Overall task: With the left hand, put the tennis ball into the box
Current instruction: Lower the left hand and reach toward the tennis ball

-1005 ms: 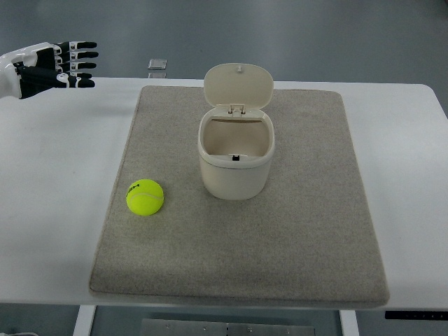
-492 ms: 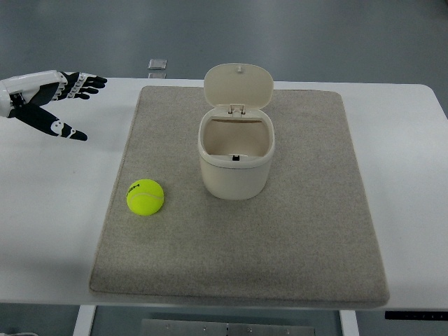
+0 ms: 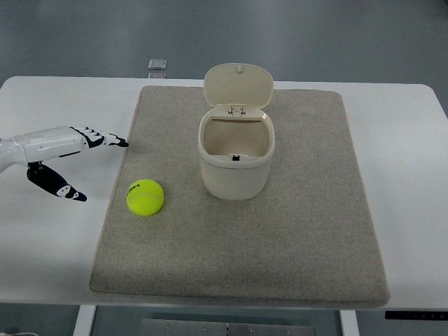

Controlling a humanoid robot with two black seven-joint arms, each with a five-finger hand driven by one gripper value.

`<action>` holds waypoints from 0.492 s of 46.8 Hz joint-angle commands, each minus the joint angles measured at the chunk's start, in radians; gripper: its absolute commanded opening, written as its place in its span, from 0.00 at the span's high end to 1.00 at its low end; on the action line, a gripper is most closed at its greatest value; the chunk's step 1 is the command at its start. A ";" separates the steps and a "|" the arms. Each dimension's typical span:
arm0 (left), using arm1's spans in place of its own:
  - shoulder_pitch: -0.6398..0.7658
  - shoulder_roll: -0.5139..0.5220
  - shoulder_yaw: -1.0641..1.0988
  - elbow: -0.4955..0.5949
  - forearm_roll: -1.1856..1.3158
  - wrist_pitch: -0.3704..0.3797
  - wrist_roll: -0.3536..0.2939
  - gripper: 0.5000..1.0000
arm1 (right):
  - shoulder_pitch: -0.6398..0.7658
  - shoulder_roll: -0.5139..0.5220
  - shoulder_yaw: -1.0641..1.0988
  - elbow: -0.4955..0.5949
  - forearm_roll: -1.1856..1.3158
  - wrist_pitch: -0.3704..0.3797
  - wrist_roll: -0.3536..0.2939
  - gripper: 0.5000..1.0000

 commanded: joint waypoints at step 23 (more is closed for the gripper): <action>-0.005 -0.109 0.008 -0.029 0.282 0.093 0.000 0.02 | 0.000 0.000 0.000 0.000 0.000 0.000 0.000 0.20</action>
